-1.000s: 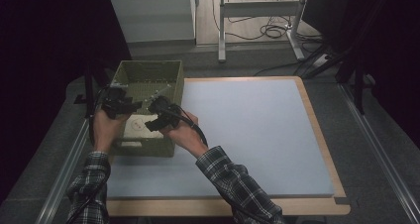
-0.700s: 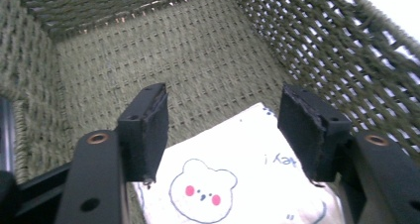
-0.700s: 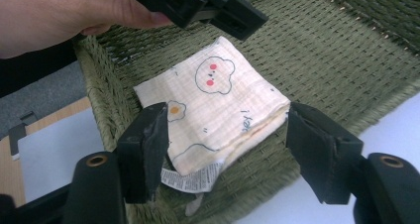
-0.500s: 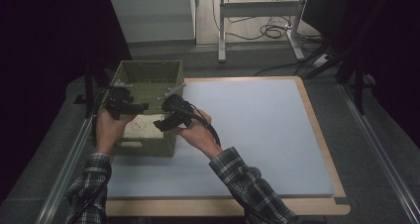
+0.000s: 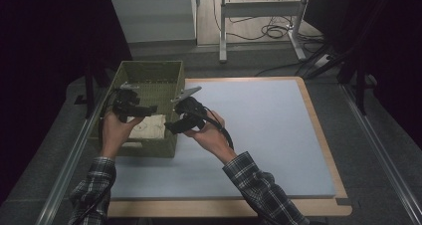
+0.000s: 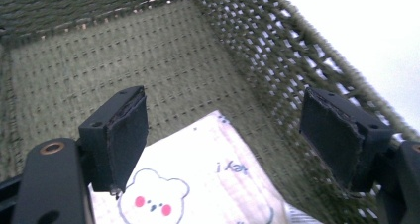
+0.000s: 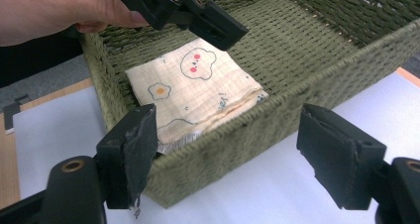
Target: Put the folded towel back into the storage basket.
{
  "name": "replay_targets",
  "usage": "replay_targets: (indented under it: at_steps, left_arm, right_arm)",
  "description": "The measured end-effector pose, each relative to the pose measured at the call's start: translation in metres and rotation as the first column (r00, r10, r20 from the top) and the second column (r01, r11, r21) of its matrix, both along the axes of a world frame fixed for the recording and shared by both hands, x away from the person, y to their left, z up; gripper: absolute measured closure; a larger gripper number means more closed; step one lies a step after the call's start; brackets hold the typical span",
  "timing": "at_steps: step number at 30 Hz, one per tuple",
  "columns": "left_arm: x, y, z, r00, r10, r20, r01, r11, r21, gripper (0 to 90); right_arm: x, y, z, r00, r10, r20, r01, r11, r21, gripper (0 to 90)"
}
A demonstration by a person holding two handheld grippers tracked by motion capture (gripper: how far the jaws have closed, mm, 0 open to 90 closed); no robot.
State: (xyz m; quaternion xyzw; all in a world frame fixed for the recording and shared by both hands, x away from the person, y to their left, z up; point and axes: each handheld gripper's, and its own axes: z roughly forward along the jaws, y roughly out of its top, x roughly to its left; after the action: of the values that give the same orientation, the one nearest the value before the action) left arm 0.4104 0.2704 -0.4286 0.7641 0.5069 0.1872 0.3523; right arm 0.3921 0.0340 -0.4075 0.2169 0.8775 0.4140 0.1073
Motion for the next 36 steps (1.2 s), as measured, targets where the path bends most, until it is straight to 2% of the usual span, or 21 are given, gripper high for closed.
replay_targets:
  at_steps: [4, 10, 15, 22, 31, 34, 36]
  left_arm:
    - [-0.002, -0.006, 0.003, 0.9998, -0.017, 0.006, 0.017, 0.9997, -0.015, 17.9]
    - [-0.005, -0.016, 0.007, 0.9994, -0.031, 0.014, 0.032, 0.9995, -0.006, 14.8]
    - [-0.005, -0.026, 0.012, 0.9986, -0.048, 0.024, 0.048, 0.9986, -0.02, 12.3]
    - [-0.005, -0.046, 0.016, 0.9957, -0.091, 0.02, 0.091, 0.9956, -0.022, 10.5]
    - [-0.004, -0.077, 0.019, 0.9881, -0.154, -0.002, 0.154, 0.9881, -0.002, 8.7]
    - [-0.004, -0.088, 0.02, 0.9823, -0.187, -0.014, 0.186, 0.9821, -0.031, 8.5]
    - [-0.005, -0.095, 0.02, 0.9786, -0.205, -0.018, 0.204, 0.9784, -0.034, 8.2]
  right_arm:
    - [0.0, -0.011, -0.002, 1.0, -0.005, -0.004, 0.005, 1.0, 0.007, 22.7]
    - [0.001, -0.026, -0.007, 0.9996, -0.017, -0.021, 0.017, 1.0, 0.001, 20.3]
    - [0.0, -0.04, -0.012, 0.9993, -0.027, -0.024, 0.027, 1.0, -0.001, 19.2]
    - [0.0, -0.063, -0.018, 0.9984, -0.05, -0.027, 0.05, 0.999, -0.003, 17.2]
    - [-0.003, -0.098, -0.027, 0.9957, -0.083, -0.04, 0.083, 0.997, -0.008, 15.3]
    - [-0.004, -0.111, -0.032, 0.994, -0.097, -0.051, 0.097, 0.995, -0.001, 14.6]
    - [-0.005, -0.121, -0.035, 0.9926, -0.103, -0.064, 0.103, 0.995, 0.003, 14.2]
